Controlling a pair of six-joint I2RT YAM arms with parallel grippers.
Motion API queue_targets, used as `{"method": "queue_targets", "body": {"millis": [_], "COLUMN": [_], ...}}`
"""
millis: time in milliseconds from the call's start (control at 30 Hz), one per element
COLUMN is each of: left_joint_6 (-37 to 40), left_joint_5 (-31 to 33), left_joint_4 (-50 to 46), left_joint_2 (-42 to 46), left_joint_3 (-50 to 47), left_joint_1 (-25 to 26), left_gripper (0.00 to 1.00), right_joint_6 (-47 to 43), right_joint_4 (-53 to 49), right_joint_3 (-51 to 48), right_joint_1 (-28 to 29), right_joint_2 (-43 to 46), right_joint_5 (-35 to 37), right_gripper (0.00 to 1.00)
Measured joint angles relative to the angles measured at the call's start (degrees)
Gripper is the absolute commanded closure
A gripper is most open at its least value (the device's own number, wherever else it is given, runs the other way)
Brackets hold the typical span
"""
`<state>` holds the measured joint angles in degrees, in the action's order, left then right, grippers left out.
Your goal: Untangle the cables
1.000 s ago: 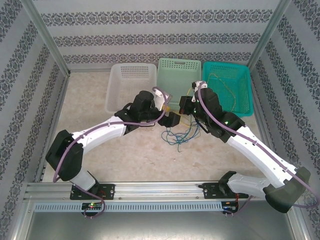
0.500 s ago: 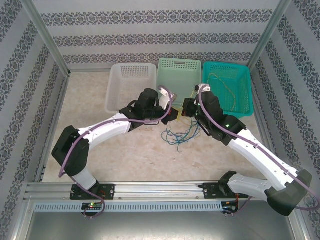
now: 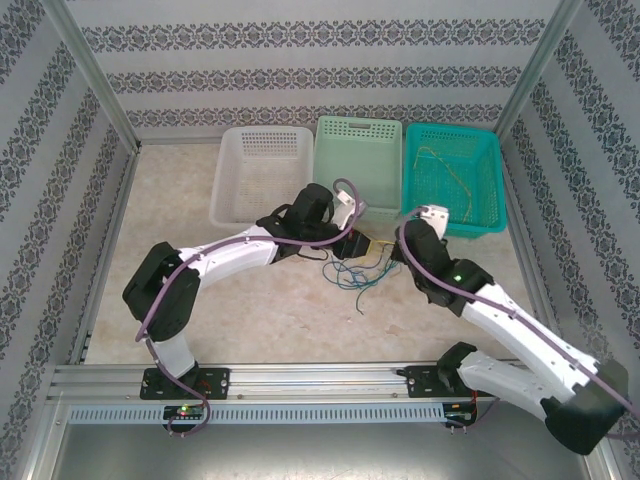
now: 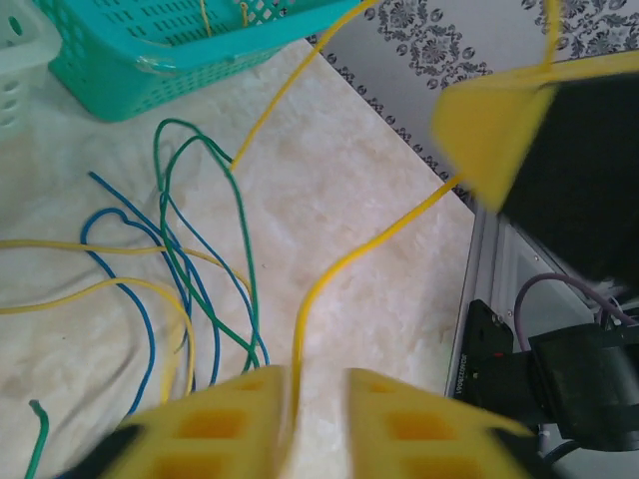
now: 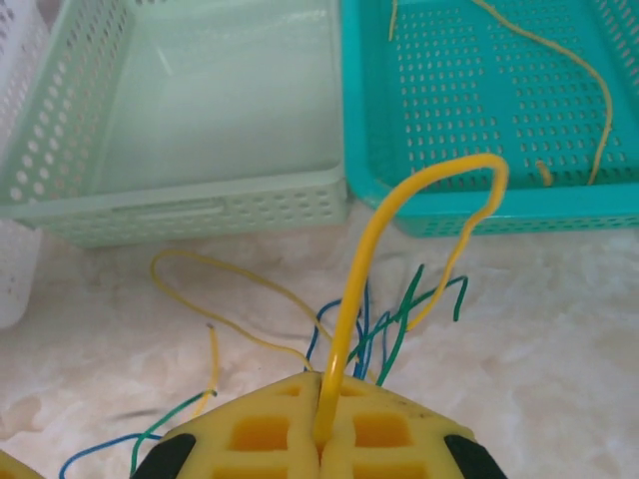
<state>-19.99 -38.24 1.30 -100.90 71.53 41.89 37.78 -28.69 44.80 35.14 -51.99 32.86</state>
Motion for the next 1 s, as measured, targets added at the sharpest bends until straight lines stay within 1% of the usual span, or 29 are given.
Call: {"method": "queue_targets", "body": {"millis": [33,67,167,300,400,533,600,667,733,800,867,933,1000], "left_joint_6": [-0.4,-0.5,-0.9,-0.6,-0.4,-0.3,-0.3,0.0,0.5,1.8,4.2,6.9,9.1], "left_joint_5": [0.2,0.5,1.4,3.0,3.9,4.0,4.3,4.5,4.4,4.4,4.7,5.9,6.8], "left_joint_4": [-0.5,-0.7,-1.2,-2.6,-3.1,-3.5,-3.7,-4.0,-4.6,-5.7,-8.3,-10.9,-12.3], "left_joint_2": [-0.2,-0.3,-0.5,-0.5,-0.5,-0.5,-0.5,-0.5,-0.5,-0.5,-0.5,-0.5,-0.5], "left_joint_3": [0.4,0.9,1.2,1.2,1.2,1.2,1.2,1.2,1.2,1.3,2.0,3.1,3.4], "left_joint_1": [-0.1,-0.3,-0.4,-0.4,-0.4,-0.4,-0.4,-0.4,-0.4,-0.2,0.5,2.3,4.4], "left_gripper": [0.39,0.33,0.23,0.19,0.18,0.18,0.18,0.18,0.20,0.22,0.24,0.25,0.26], "right_joint_6": [-0.1,-0.3,-1.8,-6.6,-9.5,-10.2,-10.4,-10.8,-11.0,-10.5,-8.1,-5.1,-2.5], "right_joint_4": [-0.2,-0.3,0.0,0.4,-1.0,-1.8,-1.6,-1.6,-2.2,-2.4,-2.4,-2.6,-2.8], "right_joint_3": [-0.3,-0.5,-0.6,-0.3,1.5,2.5,2.2,2.2,2.8,3.6,4.1,4.1,4.2], "right_joint_1": [-0.6,-0.9,-0.9,-0.7,-0.7,-0.8,-0.8,-0.8,-1.7,-5.0,-11.6,-16.7,-19.5], "right_joint_2": [1.6,3.2,6.4,8.0,5.1,0.4,0.3,0.9,1.0,0.9,1.0,1.0,0.8], "right_joint_5": [1.1,2.2,3.6,5.1,6.2,5.4,5.5,7.3,8.0,5.3,-0.1,-5.0,-8.9], "right_gripper": [1.00,1.00,1.00,1.00,1.00,1.00,1.00,1.00,1.00,1.00,1.00,1.00,1.00]}}
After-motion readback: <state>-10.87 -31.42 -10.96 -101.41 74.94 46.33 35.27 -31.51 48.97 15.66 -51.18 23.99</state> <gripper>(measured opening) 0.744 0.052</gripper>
